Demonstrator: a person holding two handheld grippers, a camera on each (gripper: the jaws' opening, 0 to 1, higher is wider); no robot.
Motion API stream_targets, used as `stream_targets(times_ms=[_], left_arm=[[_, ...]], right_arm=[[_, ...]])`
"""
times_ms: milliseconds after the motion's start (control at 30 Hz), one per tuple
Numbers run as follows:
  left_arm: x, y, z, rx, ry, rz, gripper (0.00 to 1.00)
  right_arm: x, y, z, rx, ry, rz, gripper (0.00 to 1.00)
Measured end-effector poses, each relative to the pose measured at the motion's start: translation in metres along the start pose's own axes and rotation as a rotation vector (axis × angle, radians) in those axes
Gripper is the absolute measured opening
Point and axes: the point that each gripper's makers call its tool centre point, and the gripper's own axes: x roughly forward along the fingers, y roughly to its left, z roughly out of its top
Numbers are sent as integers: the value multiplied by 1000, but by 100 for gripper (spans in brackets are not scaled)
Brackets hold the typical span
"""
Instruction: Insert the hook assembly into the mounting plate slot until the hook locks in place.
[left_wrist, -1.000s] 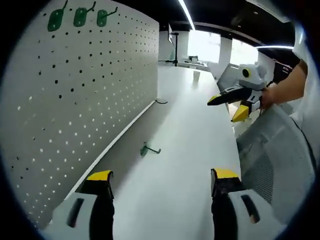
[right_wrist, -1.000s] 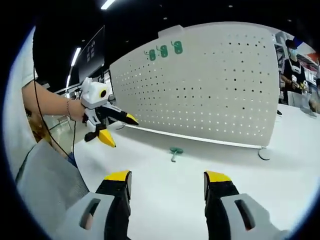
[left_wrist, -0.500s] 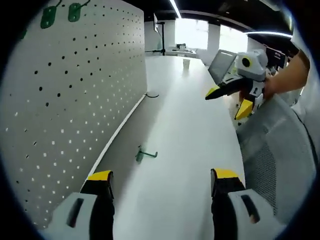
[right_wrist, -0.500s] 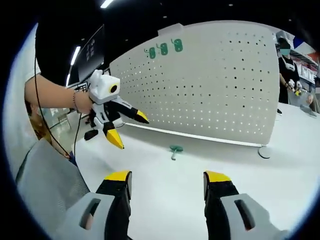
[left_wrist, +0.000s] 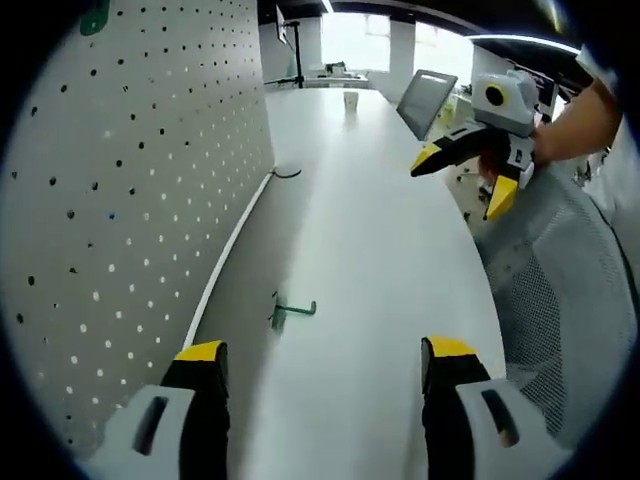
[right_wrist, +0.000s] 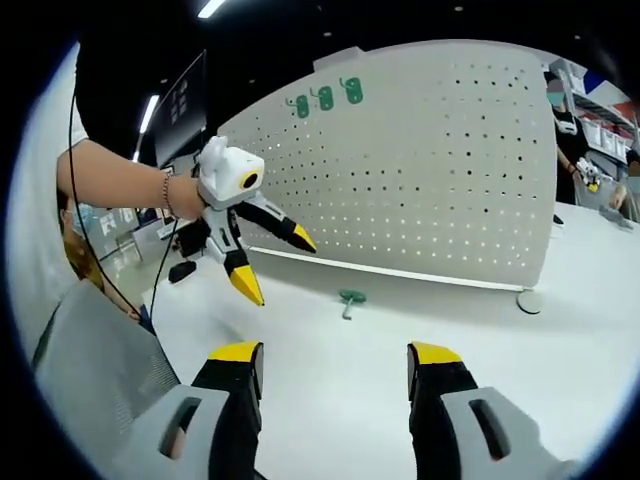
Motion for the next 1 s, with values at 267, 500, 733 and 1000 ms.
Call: stream_targets(times_ms=[267,500,733,1000], left_arm=[[12,5,-1,16,31,-34,81],[20,9,-2,33,57,-55,81],[29,13,-3,53,85,-77,81],[38,18,-1,68,102,-95,80]], right_arm=[[0,0,-2,-7,8,-1,57],[-1,0,-2,-8,11,-5,57],[1,2,-3,-18,22,6,57],[1,0,-3,-7,17,0,57]])
